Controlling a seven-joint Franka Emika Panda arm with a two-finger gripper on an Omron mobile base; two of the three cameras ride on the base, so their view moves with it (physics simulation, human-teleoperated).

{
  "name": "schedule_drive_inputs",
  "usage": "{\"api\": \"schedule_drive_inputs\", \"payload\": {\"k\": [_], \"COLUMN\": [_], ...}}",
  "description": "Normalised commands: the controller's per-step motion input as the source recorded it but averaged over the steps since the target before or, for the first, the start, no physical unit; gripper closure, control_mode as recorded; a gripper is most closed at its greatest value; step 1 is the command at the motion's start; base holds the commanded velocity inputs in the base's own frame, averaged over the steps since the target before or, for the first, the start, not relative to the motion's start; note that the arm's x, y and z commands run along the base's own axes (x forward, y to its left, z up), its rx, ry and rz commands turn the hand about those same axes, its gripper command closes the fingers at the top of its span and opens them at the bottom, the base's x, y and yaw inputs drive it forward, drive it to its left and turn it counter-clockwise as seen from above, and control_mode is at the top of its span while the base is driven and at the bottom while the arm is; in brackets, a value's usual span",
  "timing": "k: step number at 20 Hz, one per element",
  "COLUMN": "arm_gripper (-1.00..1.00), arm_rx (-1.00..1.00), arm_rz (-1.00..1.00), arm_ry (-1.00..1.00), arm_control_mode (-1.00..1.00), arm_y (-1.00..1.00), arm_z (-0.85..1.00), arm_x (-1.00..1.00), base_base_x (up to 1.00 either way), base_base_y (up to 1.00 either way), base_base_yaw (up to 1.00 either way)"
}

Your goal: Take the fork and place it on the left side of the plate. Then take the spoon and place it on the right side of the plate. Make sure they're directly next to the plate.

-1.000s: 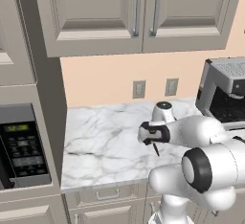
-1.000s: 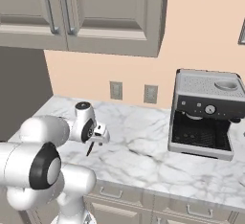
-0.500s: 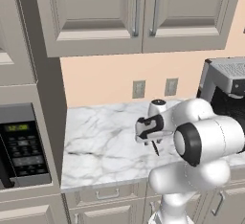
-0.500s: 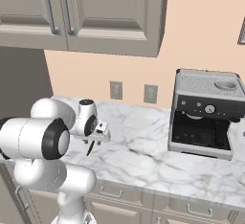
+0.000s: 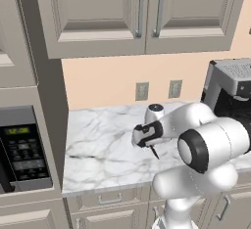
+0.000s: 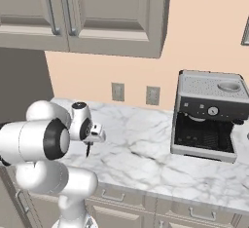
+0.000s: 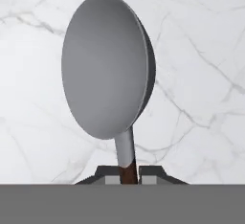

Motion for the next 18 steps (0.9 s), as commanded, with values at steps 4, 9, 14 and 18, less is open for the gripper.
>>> {"api": "schedule_drive_inputs", "payload": {"k": [4, 9, 14, 18], "arm_gripper": [1.0, 1.0, 1.0, 1.0], "arm_rx": [0.0, 0.0, 0.0, 0.0], "arm_rz": [0.0, 0.0, 0.0, 0.0], "arm_ry": [-0.19, -0.15, -0.04, -0.03], "arm_control_mode": [-1.0, -1.0, -1.0, -1.0], "arm_y": [0.1, 0.0, 0.0, 0.0], "arm_z": [0.0, 0.4, 0.73, 0.65], "arm_x": [-0.51, -0.66, -0.54, -0.73], "base_base_x": [0.0, 0.0, 0.0, 0.0], "base_base_y": [0.0, 0.0, 0.0, 0.0], "base_base_yaw": [0.0, 0.0, 0.0, 0.0]}}
